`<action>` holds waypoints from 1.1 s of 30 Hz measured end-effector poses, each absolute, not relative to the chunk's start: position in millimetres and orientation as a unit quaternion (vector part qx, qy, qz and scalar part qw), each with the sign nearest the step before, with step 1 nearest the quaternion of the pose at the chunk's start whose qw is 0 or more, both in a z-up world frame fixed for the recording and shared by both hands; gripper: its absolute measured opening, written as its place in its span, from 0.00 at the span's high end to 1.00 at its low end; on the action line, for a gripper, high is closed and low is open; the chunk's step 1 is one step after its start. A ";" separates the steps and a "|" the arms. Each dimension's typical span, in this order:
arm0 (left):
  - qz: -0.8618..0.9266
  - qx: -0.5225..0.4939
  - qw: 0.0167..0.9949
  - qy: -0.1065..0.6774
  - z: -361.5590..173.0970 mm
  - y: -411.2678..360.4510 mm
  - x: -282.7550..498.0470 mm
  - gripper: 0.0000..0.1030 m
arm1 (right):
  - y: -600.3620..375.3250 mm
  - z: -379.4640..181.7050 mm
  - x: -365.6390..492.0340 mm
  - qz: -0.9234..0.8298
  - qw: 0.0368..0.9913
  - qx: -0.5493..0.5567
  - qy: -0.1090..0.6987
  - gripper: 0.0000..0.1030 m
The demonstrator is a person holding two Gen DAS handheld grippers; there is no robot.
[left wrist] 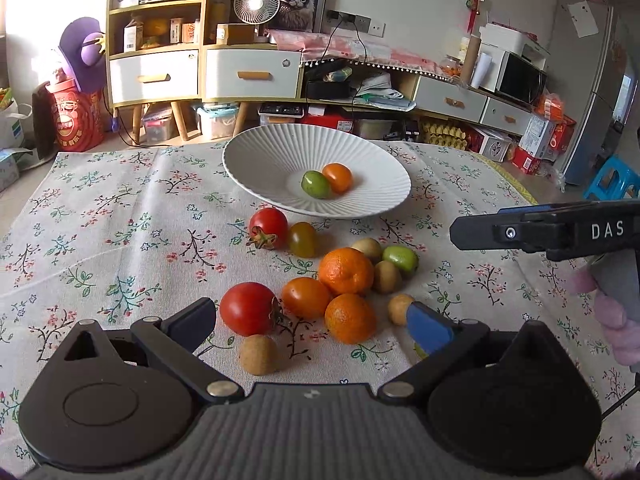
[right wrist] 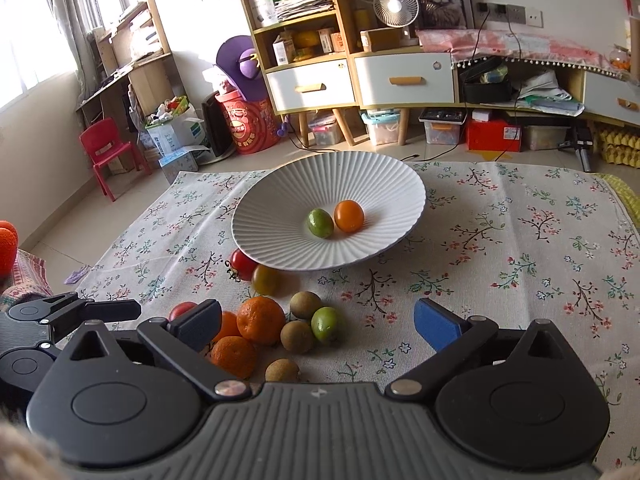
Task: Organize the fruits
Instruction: 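Withdraw both open grippers from the bowl back toward the fruit, then grasp the brown kiwi with the left gripper while the right grasps a small green lime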
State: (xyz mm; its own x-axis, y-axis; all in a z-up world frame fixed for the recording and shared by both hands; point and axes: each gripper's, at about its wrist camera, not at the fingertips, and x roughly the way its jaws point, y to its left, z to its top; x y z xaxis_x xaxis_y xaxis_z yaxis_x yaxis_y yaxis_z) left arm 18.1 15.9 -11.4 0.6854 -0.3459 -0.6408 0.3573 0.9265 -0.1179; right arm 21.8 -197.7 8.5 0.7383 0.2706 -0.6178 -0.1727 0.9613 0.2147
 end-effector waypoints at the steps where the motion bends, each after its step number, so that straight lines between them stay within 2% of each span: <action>1: -0.188 0.004 0.918 0.348 -12.2 18.7 16.8 0.06 | -198.2 7.4 19.8 0.120 0.929 0.070 0.342 0.01; 13: -0.138 -0.013 0.920 0.367 -30.7 48.1 3.3 0.05 | -193.4 -14.2 -7.3 0.127 0.926 0.052 0.352 0.01; 22: -0.132 0.010 0.917 0.377 -48.3 49.6 -0.8 0.05 | -166.5 -41.4 -31.7 0.144 0.919 -0.013 0.367 0.01; 33: -0.133 0.050 0.924 0.354 -56.2 33.2 0.1 0.05 | -155.0 -49.2 -36.7 0.147 0.917 -0.029 0.369 0.01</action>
State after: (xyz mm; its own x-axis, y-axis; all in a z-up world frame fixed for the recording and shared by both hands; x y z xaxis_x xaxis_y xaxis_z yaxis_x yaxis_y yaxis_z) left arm 0.1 33.2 -56.2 0.7140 -0.2110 -0.6676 0.2823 0.9593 -0.0013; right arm -36.7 -155.0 -49.2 0.6841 0.2486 -0.6857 -0.2913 0.9550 0.0557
